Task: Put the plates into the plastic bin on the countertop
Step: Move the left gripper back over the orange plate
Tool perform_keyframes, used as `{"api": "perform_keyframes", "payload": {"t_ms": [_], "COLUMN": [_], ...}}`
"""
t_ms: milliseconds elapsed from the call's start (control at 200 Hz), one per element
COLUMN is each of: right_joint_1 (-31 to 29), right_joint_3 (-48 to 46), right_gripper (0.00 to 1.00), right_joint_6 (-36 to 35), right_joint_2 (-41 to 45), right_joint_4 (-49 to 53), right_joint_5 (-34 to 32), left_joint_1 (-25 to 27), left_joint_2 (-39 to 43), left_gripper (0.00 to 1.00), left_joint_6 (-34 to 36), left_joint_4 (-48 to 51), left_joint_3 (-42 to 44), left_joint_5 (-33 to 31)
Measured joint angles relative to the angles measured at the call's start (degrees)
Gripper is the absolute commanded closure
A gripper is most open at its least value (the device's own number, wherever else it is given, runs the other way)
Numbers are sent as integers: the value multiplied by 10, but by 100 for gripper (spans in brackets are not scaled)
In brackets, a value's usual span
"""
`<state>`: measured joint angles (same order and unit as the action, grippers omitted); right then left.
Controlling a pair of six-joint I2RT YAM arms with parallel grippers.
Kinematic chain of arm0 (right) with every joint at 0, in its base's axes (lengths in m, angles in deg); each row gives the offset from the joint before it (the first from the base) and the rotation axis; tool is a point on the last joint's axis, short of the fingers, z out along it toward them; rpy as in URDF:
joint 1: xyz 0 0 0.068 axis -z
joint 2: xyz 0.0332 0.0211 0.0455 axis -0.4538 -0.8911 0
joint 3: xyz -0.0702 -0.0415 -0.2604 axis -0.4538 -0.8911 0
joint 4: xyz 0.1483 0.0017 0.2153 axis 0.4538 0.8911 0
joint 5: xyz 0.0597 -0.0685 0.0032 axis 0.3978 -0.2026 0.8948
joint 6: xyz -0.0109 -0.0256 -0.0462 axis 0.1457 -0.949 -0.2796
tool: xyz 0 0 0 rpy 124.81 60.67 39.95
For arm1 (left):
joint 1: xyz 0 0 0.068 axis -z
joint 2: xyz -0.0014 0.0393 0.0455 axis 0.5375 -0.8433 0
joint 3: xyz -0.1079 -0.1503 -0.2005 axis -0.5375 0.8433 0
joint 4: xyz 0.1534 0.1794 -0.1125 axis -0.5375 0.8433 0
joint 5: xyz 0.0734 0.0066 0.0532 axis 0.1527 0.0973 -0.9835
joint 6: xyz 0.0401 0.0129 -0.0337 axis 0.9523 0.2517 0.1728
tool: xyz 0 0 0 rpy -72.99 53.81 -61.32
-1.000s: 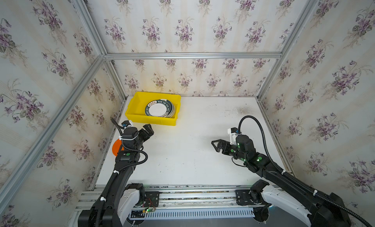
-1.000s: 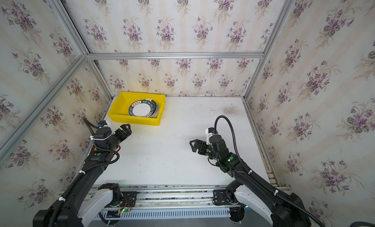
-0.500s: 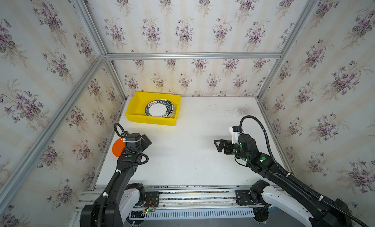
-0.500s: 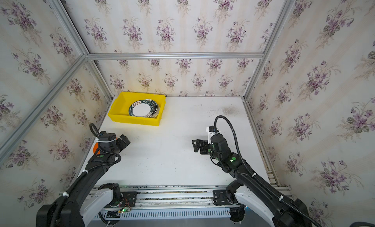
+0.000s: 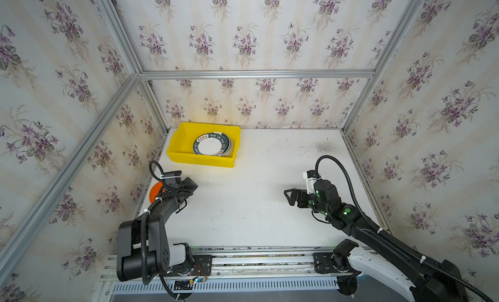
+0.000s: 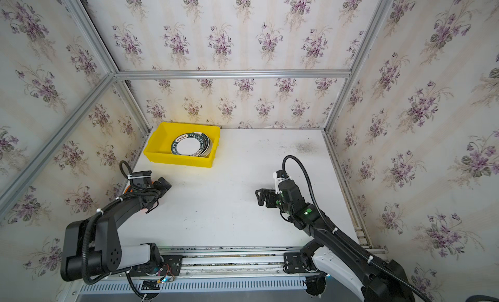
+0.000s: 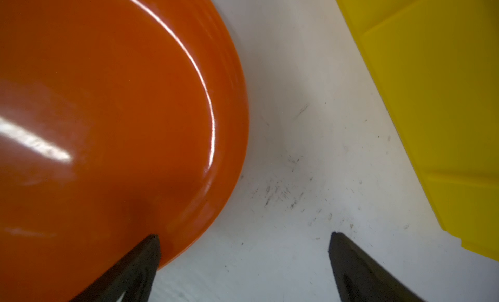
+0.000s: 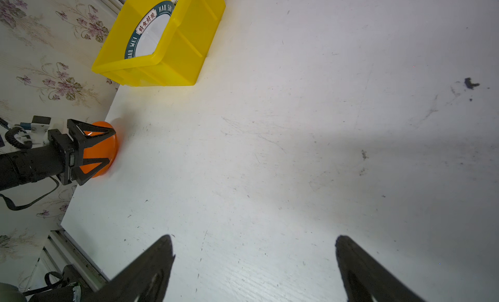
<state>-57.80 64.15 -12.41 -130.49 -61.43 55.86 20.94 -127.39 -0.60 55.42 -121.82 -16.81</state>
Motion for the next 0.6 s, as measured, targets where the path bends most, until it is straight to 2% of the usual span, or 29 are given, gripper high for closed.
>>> {"api": "perform_keyframes", "payload": {"t_ms": [300,485,605], "right_joint_1": [19,19,20], "right_joint_3": [10,10,10], "right_gripper": [4,4,4], "right_joint_6": [7,15,26], "right_joint_2": [-18,-28,-33], "right_joint_4": [0,0,0], "right_joint_5": [-2,-4,-6], "left_joint_1": [9,38,78], "left_joint_2": [-40,-36,-35], "left_gripper": [0,0,0], "left_joint_6": [-10,-15,-24], "left_joint_4": [-112,-149,-171], "left_joint_3": [9,27,38], "left_joint_5": [67,104,135]}}
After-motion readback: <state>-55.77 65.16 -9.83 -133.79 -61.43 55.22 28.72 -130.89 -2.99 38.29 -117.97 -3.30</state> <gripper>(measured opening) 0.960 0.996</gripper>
